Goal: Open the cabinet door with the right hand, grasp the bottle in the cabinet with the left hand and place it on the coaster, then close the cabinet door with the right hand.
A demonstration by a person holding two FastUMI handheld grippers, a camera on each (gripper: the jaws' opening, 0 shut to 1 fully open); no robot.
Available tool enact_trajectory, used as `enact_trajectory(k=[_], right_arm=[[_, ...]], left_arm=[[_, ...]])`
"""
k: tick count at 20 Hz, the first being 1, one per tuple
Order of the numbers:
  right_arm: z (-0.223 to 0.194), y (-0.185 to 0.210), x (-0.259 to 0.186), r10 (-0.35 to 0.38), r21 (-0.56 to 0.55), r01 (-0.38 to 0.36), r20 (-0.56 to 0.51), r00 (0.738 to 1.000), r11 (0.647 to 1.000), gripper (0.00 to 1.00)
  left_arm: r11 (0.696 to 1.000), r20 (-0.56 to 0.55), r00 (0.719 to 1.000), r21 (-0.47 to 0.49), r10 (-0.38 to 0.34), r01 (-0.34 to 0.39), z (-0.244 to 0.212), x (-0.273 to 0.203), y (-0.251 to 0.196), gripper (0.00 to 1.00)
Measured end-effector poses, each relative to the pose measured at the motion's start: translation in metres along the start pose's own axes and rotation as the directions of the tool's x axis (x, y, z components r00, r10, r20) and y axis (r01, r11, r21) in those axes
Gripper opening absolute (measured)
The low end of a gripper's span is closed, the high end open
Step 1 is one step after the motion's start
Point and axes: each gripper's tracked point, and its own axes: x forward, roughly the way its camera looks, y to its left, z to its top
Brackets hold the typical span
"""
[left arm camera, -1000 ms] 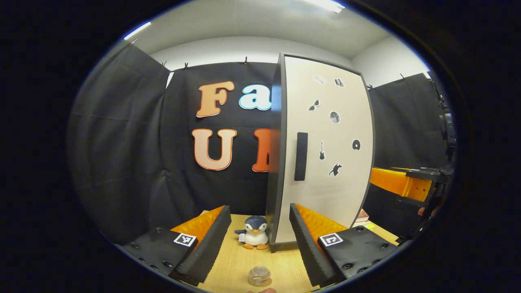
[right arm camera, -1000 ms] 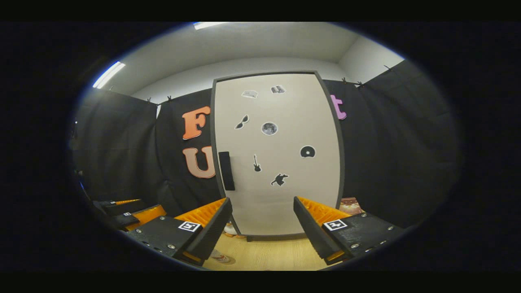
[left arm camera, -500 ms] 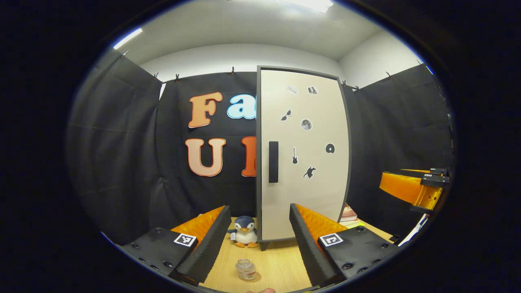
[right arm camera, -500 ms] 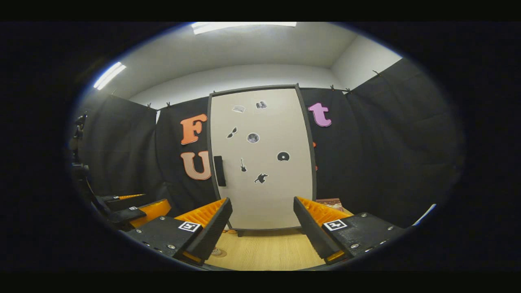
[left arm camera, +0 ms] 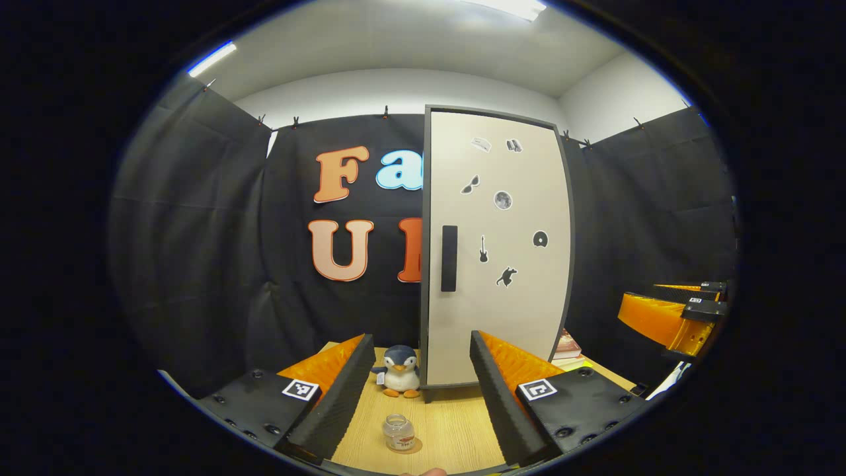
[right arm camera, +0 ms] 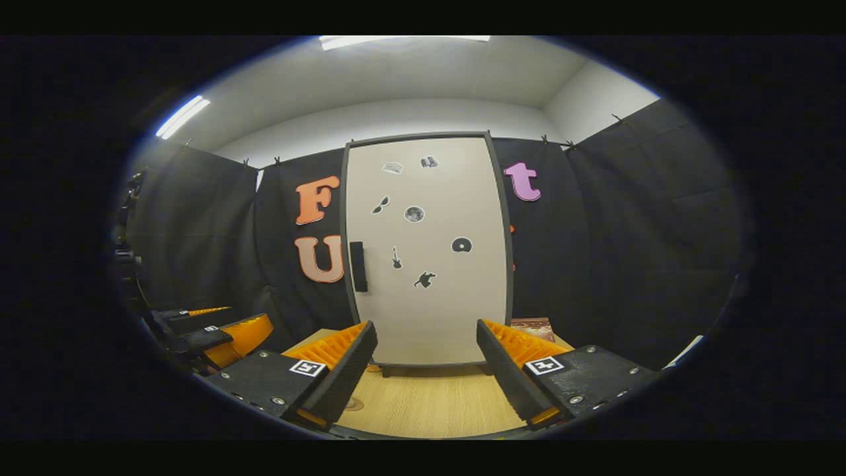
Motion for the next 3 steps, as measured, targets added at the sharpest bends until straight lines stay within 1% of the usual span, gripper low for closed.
enact_trajectory(k=[3], right_arm=[[0.0046, 0.0014, 0.0040, 0.000, -0.003, 0.000, 0.004, 1.000, 1.000, 0.94]], left_arm=[[1.000, -0.012, 1.000, -0.001, 0.008, -0.008, -0.0026, 0.0045, 0.0022, 0.89]])
